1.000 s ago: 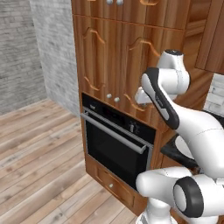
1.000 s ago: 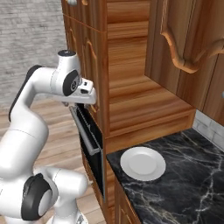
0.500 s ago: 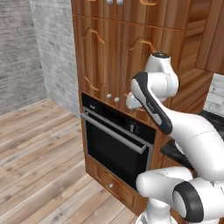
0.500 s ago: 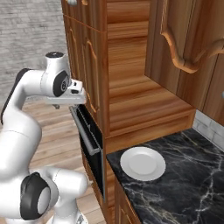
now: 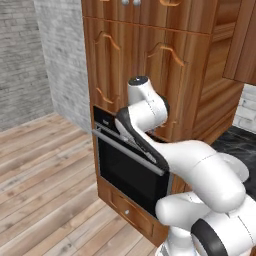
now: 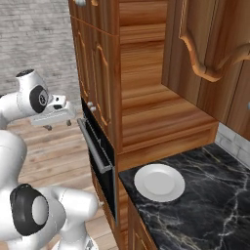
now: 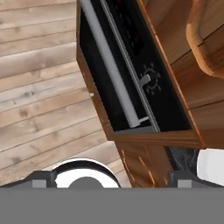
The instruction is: Take the baked cake out of the oven and place it on the plate for cooling. Then close the oven door.
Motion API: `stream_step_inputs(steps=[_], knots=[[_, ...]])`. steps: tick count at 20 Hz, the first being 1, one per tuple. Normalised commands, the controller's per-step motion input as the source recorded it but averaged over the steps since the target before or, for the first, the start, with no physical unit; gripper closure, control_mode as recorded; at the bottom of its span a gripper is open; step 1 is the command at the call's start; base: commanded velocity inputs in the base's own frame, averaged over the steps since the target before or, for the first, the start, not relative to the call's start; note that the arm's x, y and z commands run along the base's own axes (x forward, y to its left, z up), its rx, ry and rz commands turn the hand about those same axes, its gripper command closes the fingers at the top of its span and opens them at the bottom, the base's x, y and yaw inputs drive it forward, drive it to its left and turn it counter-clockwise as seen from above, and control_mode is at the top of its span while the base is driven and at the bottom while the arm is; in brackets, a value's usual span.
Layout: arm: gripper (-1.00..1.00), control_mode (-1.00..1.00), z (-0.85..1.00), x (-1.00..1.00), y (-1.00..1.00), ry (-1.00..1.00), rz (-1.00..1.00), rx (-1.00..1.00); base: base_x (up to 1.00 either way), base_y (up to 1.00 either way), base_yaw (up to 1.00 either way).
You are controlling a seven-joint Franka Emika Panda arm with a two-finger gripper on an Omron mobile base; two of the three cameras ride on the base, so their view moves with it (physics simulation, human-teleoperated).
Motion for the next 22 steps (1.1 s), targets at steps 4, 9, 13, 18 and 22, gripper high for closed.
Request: stream_step_inputs(steps=[4,9,13,18,22], knots=[[-1.0,-1.0,-0.58,0.3,0.27,0.03,0.0,-0.19,0.0,0.0,0.0],[-1.0,-1.0,-0.59,0.33,0.14,0.01,0.0,-0.19,0.0,0.0,0.0],[-1.0,-1.0,-0.56,0.36,0.02,0.0,0.0,-0.19,0.0,0.0,0.0],[-1.0,-1.0,-0.51,0.33,0.0,0.0,0.0,-0.17,0.0,0.0,0.0],[-1.0,-1.0,-0.46,0.29,0.0,0.0,0.0,-0.13,0.0,0.0,0.0]])
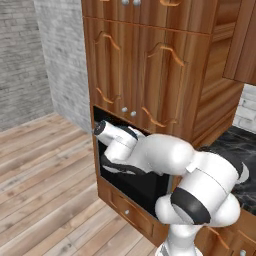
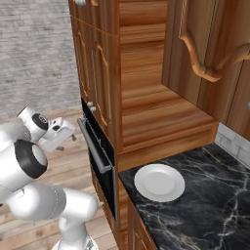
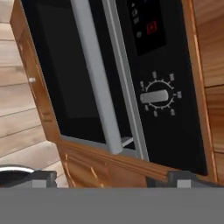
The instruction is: Take the baked cake out of the oven and place it on the plate for cooling. Then close the oven door.
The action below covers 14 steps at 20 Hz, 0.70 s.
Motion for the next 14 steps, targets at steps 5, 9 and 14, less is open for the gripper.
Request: stream_step_inputs(steps=[5,9,14], knots=[[-1.0,-1.0,-0.47,0.25,-0.01,0.0,0.0,-0.12,0.0,0.0,0.0],[-1.0,-1.0,-0.37,0.29,-0.06,0.0,0.0,-0.08,0.0,0.0,0.0],[-1.0,-1.0,-0.24,0.32,-0.07,0.0,0.0,-0.06,0.0,0.0,0.0]])
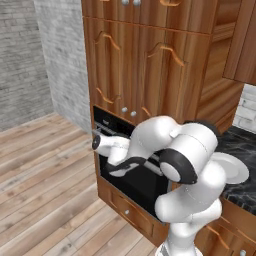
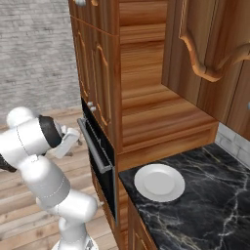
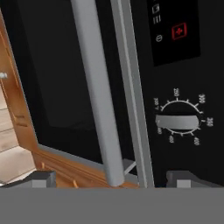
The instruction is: Take the baked cake out of the oven and place it on the plate for cooling. Then close the oven door.
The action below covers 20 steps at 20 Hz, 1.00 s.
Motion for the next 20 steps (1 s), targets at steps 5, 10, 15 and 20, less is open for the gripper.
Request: stream_step_inputs(steps=[5,10,15,20], knots=[[-1.0,-1.0,-0.17,0.31,-0.12,0.0,0.0,-0.03,0.0,0.0,0.0],[-1.0,-1.0,-0.28,0.34,-0.12,0.0,0.0,-0.03,0.0,0.0,0.0],[-1.0,-1.0,-0.33,0.32,-0.16,0.0,0.0,-0.02,0.0,0.0,0.0],[-1.0,-1.0,-0.33,0.3,-0.15,0.0,0.0,-0.02,0.0,0.0,0.0]])
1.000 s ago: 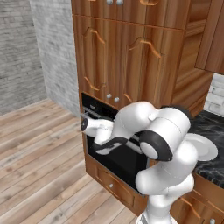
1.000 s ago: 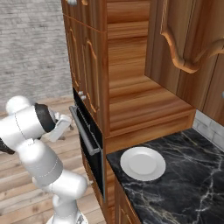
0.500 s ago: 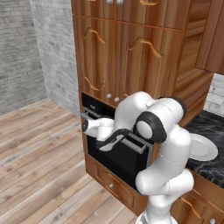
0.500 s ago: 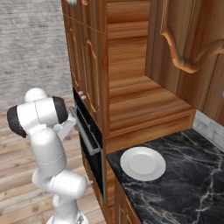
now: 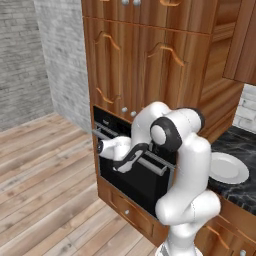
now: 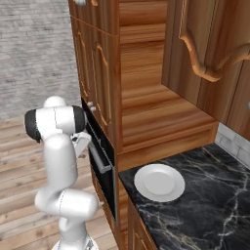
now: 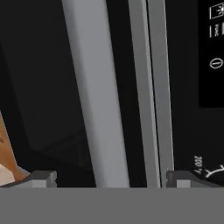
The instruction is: Take the baked cake out of the oven and place it on the plate for cooling. Then close the oven door.
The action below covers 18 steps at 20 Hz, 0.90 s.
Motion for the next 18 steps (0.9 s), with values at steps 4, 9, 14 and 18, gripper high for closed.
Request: stream_step_inputs(steps=[4,9,14,18], knots=[[-1.0,-1.0,-0.31,0.3,-0.14,0.0,0.0,-0.02,0.0,0.0,0.0],[-1.0,-1.0,-0.32,0.31,-0.09,0.0,0.0,-0.01,0.0,0.0,0.0],[-1.0,-1.0,-0.32,0.31,-0.09,0.0,0.0,0.0,0.0,0.0,0.0],[-1.0,-1.0,-0.36,0.24,-0.01,0.0,0.0,0.0,0.0,0.0,0.0]])
